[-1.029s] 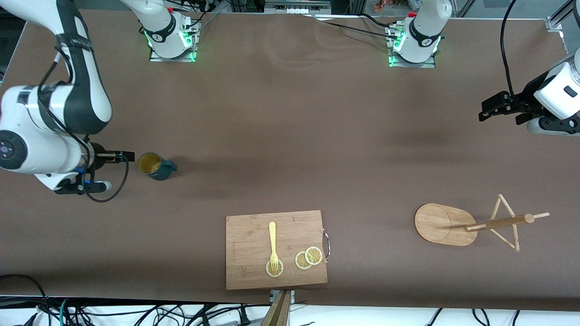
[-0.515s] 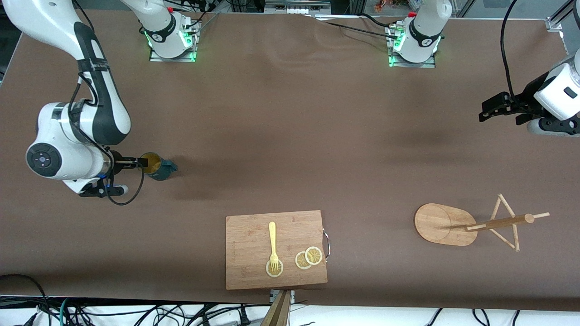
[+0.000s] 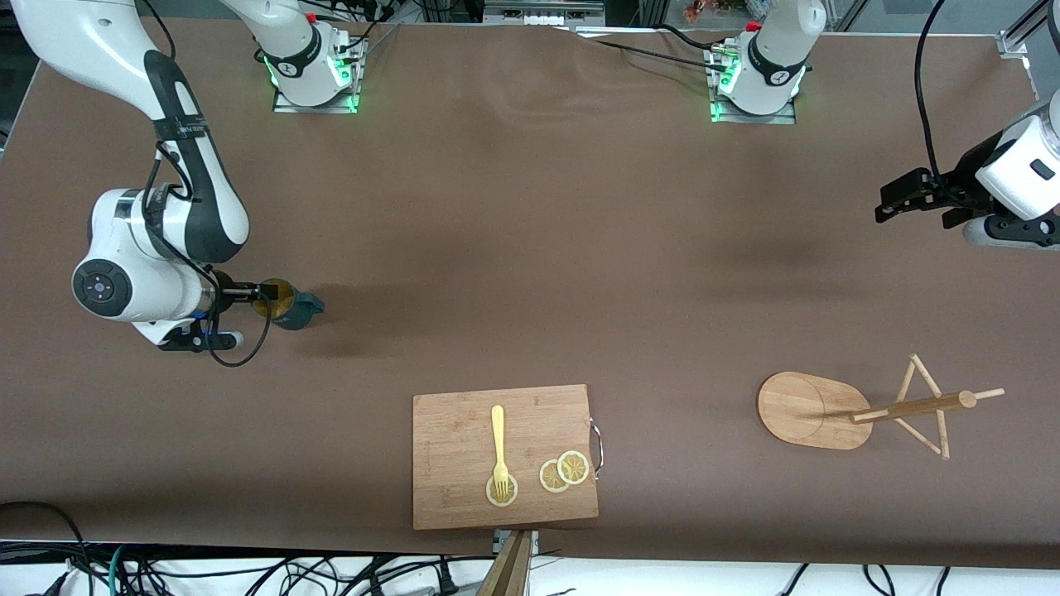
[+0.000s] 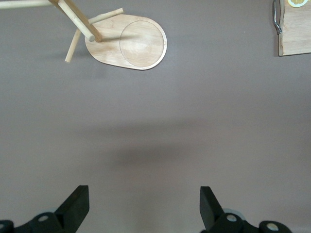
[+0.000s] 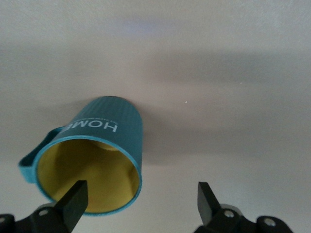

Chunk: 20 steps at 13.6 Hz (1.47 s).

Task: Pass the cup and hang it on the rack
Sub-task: 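Close the right gripper on the teal mug's rim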

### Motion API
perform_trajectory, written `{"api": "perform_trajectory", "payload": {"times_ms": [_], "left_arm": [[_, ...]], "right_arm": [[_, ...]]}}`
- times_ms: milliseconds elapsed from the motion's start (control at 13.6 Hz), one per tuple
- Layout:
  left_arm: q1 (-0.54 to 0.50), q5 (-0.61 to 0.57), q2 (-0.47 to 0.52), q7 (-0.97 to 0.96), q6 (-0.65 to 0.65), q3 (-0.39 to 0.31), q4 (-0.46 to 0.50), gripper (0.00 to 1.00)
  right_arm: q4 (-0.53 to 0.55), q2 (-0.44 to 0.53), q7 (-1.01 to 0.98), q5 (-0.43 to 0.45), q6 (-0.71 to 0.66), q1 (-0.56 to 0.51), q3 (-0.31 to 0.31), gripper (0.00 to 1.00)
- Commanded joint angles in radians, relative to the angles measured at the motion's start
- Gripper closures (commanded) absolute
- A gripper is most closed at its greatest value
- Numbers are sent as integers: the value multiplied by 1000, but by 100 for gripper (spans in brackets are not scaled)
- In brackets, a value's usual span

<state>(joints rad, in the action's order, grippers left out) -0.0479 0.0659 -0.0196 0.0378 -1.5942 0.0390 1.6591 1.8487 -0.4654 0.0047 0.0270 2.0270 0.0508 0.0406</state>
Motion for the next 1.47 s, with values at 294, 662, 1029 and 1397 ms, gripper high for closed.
{"api": "perform_trajectory", "payload": {"times_ms": [294, 662, 1029, 1397], "left_arm": [[-7, 2, -3, 11, 16, 1, -13, 0], [-7, 2, -3, 11, 16, 1, -15, 0], [-7, 2, -3, 11, 16, 1, -15, 0], [-10, 2, -3, 11, 17, 1, -15, 0]], "right_arm": [[95, 37, 11, -70, 82, -26, -2, 0], [92, 36, 9, -98, 90, -39, -2, 18], [90, 34, 11, -98, 90, -39, -2, 79], [72, 33, 14, -99, 88, -39, -4, 100]]}}
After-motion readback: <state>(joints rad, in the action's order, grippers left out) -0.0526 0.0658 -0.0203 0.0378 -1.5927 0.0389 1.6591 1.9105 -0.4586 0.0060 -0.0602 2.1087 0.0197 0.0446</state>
